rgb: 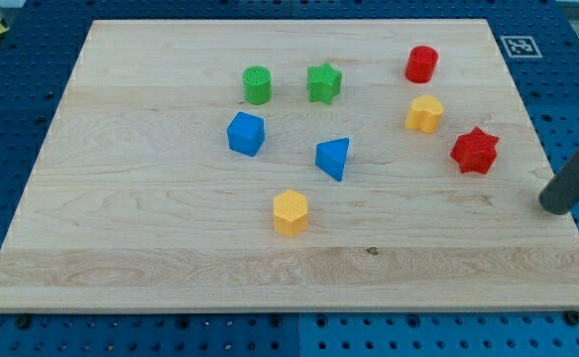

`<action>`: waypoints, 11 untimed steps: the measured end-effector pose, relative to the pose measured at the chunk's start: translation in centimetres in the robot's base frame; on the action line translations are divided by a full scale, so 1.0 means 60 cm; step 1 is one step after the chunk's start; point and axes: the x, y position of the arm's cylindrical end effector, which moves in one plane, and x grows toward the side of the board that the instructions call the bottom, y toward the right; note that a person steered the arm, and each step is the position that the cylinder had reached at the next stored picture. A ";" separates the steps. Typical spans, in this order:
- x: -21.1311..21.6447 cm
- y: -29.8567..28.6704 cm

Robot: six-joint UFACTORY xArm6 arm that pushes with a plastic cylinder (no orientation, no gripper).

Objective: Move blue triangle towards center left

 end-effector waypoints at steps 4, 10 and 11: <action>-0.054 -0.194; -0.097 -0.418; -0.097 -0.486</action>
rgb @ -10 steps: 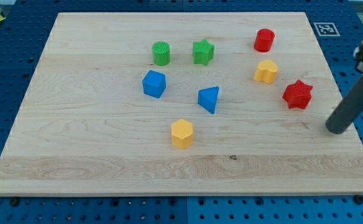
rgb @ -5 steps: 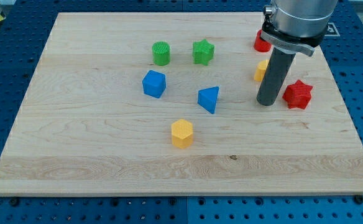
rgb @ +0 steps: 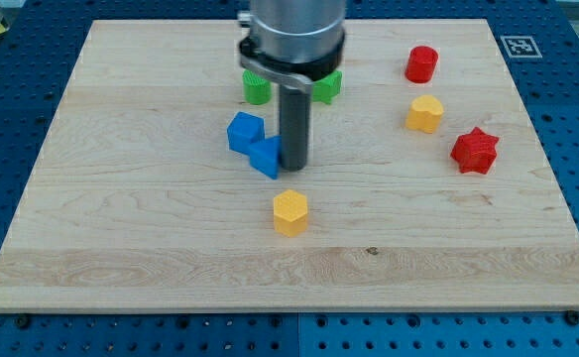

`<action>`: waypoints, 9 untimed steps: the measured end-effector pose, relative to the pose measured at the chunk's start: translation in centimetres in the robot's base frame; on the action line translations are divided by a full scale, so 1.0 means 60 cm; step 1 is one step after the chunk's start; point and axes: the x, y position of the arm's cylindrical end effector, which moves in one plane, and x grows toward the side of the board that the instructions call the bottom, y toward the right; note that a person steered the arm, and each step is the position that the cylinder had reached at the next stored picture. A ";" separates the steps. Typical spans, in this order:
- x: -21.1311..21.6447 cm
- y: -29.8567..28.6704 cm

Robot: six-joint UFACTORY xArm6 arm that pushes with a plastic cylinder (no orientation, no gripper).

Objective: Move blue triangle towards center left

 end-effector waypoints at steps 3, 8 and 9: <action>0.002 -0.124; -0.038 -0.196; -0.032 -0.196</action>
